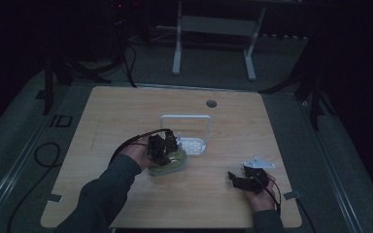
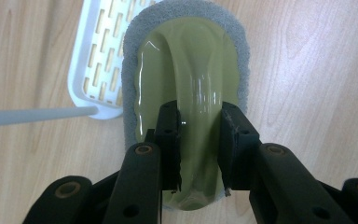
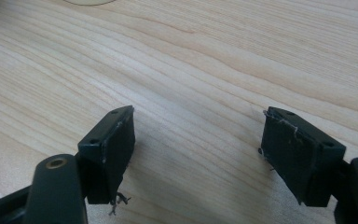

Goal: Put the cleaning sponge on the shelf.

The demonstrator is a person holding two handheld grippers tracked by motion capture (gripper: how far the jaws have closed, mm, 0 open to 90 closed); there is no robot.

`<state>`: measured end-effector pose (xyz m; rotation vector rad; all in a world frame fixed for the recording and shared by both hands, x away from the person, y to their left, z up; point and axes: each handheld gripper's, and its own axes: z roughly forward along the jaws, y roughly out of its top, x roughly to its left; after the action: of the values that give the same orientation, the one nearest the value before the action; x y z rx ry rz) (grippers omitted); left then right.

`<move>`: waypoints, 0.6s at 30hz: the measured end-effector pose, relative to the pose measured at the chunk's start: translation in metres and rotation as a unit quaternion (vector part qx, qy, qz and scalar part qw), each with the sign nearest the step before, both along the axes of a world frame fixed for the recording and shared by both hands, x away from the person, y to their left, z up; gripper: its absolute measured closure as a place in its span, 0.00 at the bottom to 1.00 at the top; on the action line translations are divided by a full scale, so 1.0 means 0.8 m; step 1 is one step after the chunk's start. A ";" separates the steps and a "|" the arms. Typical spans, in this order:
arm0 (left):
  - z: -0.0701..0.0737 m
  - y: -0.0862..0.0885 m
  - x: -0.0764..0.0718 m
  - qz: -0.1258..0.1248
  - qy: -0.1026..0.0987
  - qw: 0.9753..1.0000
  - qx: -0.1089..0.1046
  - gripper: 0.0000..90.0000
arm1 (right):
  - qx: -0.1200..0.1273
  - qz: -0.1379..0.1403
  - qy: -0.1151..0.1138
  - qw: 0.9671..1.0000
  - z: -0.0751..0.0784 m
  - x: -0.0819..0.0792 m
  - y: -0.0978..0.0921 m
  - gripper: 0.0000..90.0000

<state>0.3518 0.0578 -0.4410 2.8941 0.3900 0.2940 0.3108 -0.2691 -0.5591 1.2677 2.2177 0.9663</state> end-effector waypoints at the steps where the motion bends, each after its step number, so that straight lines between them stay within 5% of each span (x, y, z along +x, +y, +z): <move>1: 0.000 -0.001 0.001 0.000 -0.002 1.000 0.000 0.80 | 0.000 0.000 0.000 1.000 0.000 0.000 0.000 0.28; 18: 0.008 -0.008 0.009 -0.025 -0.027 0.999 0.006 0.80 | 0.000 0.000 -0.001 1.000 0.000 0.000 0.000 0.28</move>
<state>0.3588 0.0517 -0.4345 2.8953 0.3087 0.3671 0.3109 -0.2690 -0.5592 1.2672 2.2167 0.9663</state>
